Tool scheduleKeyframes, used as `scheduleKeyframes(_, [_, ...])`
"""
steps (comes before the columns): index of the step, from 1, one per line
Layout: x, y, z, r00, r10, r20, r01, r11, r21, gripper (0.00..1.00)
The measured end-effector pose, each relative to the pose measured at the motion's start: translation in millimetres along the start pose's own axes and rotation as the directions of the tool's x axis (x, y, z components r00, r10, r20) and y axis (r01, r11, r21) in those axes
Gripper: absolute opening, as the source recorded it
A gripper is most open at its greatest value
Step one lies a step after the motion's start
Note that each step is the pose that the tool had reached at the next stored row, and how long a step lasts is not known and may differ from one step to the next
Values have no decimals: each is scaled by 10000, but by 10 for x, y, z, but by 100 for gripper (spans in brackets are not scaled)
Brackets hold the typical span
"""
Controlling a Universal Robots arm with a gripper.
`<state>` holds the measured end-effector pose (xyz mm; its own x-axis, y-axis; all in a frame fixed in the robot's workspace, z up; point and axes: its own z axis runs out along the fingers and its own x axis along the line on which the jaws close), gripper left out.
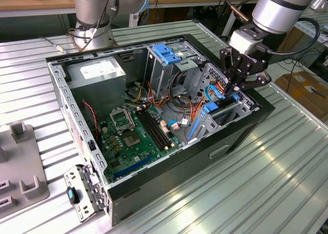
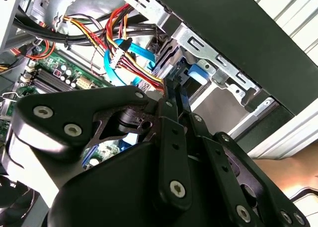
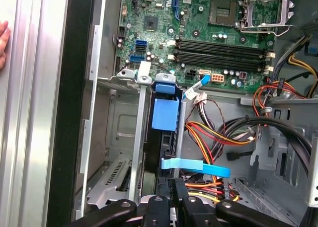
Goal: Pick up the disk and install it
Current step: 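Insert the second disk wire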
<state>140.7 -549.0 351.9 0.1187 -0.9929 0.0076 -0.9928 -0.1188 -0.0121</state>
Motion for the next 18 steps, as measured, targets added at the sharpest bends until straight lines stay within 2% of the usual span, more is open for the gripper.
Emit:
scheduleKeyframes(9, [2,11,10,10000,1,-2,-1,10000,0,16])
scheduleKeyframes(14, [11,12,19,9995,318,-5,-318,9995,-3,16])
scheduleKeyframes(18, [15,11,20,9993,372,-7,-372,9993,-3,16])
